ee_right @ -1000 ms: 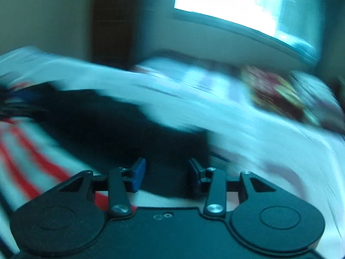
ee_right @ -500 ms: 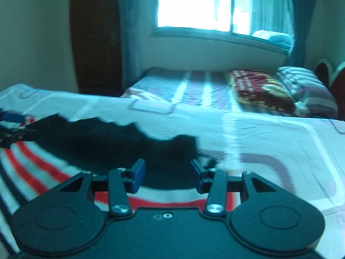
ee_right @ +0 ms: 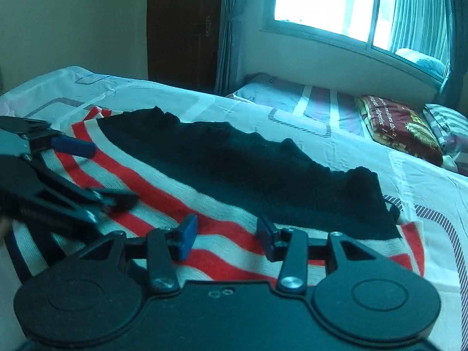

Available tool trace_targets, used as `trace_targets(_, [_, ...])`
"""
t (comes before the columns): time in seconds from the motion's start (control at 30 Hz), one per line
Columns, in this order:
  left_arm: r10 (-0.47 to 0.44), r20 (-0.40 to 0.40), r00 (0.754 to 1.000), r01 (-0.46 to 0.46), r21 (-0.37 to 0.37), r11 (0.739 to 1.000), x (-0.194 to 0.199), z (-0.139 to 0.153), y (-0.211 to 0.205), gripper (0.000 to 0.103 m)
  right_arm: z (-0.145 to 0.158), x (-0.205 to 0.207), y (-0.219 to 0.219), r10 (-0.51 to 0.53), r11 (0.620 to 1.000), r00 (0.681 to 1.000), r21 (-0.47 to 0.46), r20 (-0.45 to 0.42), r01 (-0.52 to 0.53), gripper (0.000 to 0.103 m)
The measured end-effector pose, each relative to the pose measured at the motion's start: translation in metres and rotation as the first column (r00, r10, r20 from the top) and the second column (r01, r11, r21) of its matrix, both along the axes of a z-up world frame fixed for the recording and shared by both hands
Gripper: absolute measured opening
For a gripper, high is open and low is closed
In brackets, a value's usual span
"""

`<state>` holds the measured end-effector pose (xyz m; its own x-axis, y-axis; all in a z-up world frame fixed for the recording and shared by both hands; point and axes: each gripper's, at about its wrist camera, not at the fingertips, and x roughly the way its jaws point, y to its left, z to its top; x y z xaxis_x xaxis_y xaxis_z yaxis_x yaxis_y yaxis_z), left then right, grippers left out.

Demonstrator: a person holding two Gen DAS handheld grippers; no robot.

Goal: Fold small clothes
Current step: 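Lay the hem down on the sweater with both tools and open them, then smooth the folded sweater flat with both open tools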

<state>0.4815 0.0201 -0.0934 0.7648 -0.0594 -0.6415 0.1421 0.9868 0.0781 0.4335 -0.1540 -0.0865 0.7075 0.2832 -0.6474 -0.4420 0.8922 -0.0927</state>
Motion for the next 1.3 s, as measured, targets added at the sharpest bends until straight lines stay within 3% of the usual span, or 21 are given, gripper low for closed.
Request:
trace_targets(0.17, [0.049,0.013,0.999,-0.049,0.004,0.999,-0.012,-0.003,0.039,0.093,0.001,0.0,-0.048,-0.087,0.996,0.996,0.008,0.017,0.086,0.048])
trace_targets(0.23, [0.079,0.014,0.997,-0.079,-0.013,0.997,-0.017,-0.004,0.058,0.093,-0.001,-0.001,-0.07,-0.181,0.98,0.982,-0.069,0.055,0.185,0.048])
trace_targets(0.33, [0.072,0.009,0.997,-0.071,-0.037,0.997,-0.017,-0.006,0.067,0.093,-0.003,-0.001,-0.11,-0.203,0.978,0.979,0.056,-0.011,0.203,0.046])
trace_targets(0.5, [0.101,0.02,0.995,-0.1,-0.041,0.994,-0.021,0.006,0.054,0.093,0.016,-0.014,-0.099,-0.239,0.967,0.971,0.091,0.01,0.237,0.044])
trace_targets(0.6, [0.075,0.043,0.996,-0.071,-0.074,0.995,-0.04,0.018,0.04,0.093,0.024,-0.041,-0.083,-0.189,0.972,0.982,0.147,0.012,0.185,0.044])
trace_targets(0.77, [-0.009,0.054,0.998,0.011,-0.043,0.999,-0.061,0.015,-0.001,0.093,0.013,-0.073,-0.026,-0.07,0.991,0.998,0.115,0.006,0.069,0.043])
trace_targets(0.9, [-0.036,0.058,0.998,0.035,0.016,0.999,-0.075,-0.003,-0.023,0.093,-0.002,-0.083,0.006,-0.04,0.998,0.999,0.043,0.019,0.039,0.043])
trace_targets(0.97, [-0.02,0.046,0.999,0.02,-0.019,1.0,-0.081,-0.003,-0.012,0.093,-0.004,-0.09,0.001,-0.027,1.0,0.999,0.015,0.035,0.027,0.043])
trace_targets(1.07, [0.03,0.039,0.999,-0.03,0.006,1.0,-0.092,-0.003,0.016,0.094,0.002,-0.098,-0.026,-0.055,0.998,0.998,-0.015,0.04,0.056,0.044])
trace_targets(1.13, [0.063,0.022,0.998,-0.062,-0.036,0.997,-0.101,-0.007,0.044,0.095,0.0,-0.103,-0.052,-0.094,0.993,0.994,-0.061,0.049,0.097,0.044])
trace_targets(1.17, [0.06,0.024,0.998,-0.059,-0.059,0.997,-0.105,-0.009,0.053,0.095,-0.001,-0.107,-0.067,-0.12,0.991,0.992,-0.06,0.038,0.123,0.045])
trace_targets(1.3, [0.049,0.022,0.999,-0.049,-0.013,0.999,-0.107,-0.01,0.054,0.096,-0.006,-0.118,-0.107,-0.195,0.981,0.981,0.007,-0.004,0.195,0.045])
